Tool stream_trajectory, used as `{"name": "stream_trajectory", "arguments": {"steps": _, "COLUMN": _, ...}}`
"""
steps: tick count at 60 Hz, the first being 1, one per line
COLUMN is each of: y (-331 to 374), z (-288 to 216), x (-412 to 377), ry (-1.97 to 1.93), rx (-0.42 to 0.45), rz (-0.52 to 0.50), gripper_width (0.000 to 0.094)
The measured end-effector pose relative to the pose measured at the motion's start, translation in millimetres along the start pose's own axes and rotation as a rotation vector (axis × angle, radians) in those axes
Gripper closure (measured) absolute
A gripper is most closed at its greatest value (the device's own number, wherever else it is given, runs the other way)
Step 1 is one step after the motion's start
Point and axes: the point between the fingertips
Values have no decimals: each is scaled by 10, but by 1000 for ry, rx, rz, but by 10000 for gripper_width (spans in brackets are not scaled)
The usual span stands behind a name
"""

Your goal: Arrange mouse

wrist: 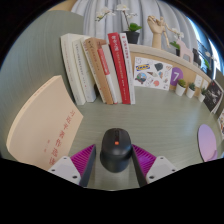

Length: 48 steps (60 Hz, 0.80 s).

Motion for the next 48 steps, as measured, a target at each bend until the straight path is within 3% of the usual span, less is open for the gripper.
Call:
{"name": "stream_trajectory", "arguments": {"steps": 8, "y": -139, "z": -122, "x": -9, "ry": -9, "rx": -5, "rz": 9, "gripper_width": 402}}
{"name": "stream_trajectory", "arguments": {"steps": 13, "y": -152, "z": -136, "x": -9, "ry": -5, "rx": -10, "rz": 7, "gripper_width": 431}}
{"name": "stream_trajectory", "arguments": {"steps": 23, "y": -160, "z": -128, "x": 2, "ry": 12, "rx": -44, "rz": 18, "gripper_width": 577}}
{"name": "stream_trajectory", "arguments": {"steps": 38, "y": -85, "z": -224, "x": 37, "ry": 7, "rx": -88, "rz": 5, "gripper_width": 576}}
{"name": "stream_trajectory", "arguments": {"steps": 48, "y": 464, "z": -948, "x": 506, "ry": 9, "rx": 45, "rz": 10, "gripper_width": 574}}
Point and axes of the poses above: the point between the fingertips, and its own axes, seen from behind it with the camera up: x to the right, z down, y backward, against the way the camera looks, and after that the axes turned 6 degrees about -y, right-handed
